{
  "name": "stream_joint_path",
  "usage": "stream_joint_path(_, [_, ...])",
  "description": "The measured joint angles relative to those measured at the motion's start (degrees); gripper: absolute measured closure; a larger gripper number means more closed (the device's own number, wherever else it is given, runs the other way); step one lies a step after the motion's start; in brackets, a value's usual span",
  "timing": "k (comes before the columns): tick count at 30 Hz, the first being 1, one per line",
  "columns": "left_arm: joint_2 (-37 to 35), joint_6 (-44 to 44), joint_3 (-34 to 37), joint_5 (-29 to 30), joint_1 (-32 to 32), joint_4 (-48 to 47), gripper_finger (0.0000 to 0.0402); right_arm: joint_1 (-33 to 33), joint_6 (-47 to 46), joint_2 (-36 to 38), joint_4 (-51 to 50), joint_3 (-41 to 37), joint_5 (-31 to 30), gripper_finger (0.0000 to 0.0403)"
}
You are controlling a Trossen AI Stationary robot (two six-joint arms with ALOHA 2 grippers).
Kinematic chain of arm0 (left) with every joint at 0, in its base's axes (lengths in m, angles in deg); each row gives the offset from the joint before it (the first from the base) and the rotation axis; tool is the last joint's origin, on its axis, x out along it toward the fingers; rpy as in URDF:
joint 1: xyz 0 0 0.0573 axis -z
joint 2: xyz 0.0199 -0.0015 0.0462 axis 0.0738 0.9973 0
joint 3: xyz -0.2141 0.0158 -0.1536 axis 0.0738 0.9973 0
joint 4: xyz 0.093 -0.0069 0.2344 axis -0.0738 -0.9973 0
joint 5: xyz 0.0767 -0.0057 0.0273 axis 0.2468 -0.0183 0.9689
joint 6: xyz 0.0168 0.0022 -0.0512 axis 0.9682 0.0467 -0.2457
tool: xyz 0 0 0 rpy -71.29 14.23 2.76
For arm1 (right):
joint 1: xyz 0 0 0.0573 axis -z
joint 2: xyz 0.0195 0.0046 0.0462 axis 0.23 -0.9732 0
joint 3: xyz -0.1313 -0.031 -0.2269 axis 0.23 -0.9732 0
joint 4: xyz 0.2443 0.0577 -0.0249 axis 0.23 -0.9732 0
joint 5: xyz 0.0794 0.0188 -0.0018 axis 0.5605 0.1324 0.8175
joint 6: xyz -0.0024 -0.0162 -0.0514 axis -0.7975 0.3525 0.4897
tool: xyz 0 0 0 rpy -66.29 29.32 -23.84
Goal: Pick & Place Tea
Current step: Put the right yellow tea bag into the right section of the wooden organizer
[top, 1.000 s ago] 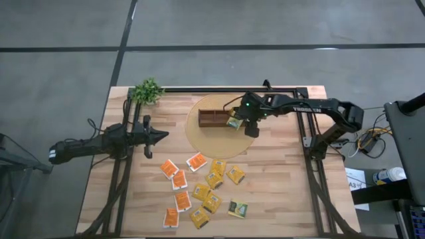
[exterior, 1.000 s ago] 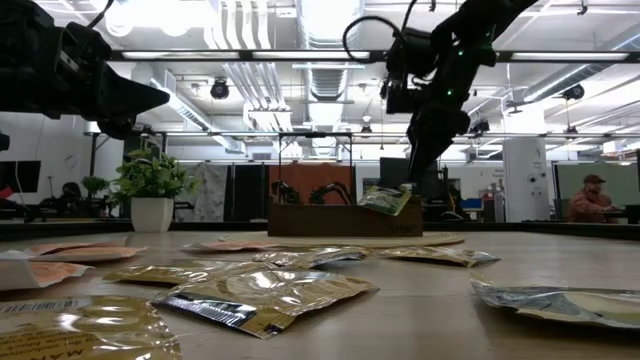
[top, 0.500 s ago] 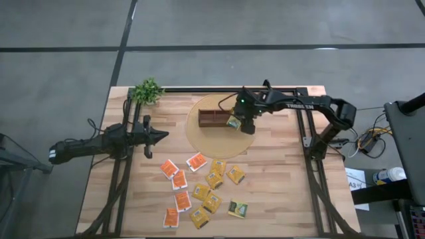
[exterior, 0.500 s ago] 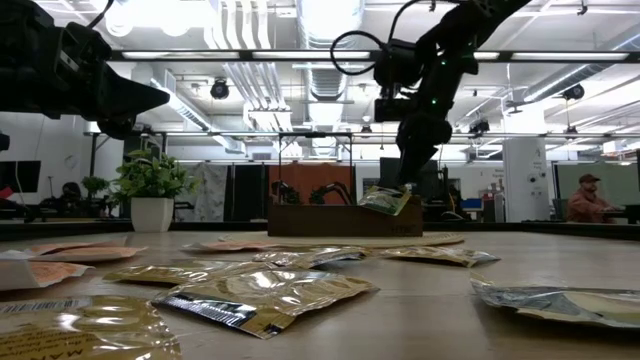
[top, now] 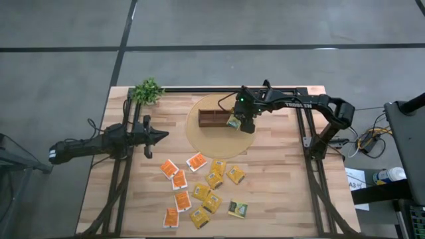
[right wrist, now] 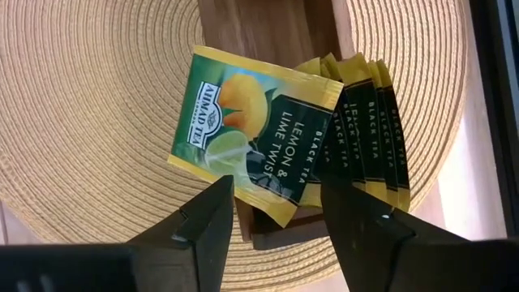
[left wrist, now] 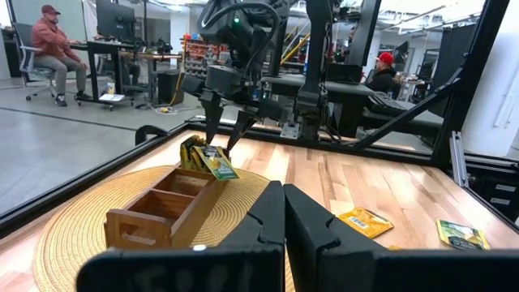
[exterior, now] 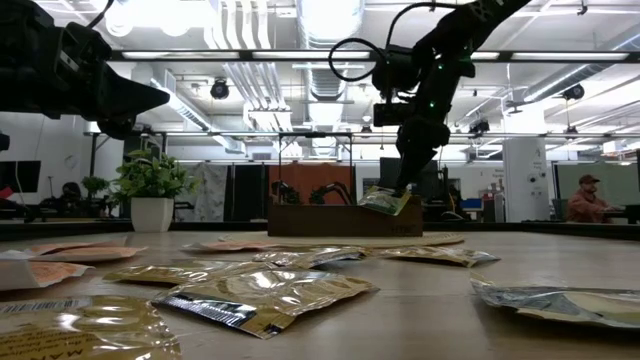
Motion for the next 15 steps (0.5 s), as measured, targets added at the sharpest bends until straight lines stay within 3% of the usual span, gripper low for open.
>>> stream_joint_path(15, [0.0,0.01,0.0,0.0,0.01,-0.02,0.0401,0.66,0.05,-1.24,0.55,-0.72,2.43,0.0228])
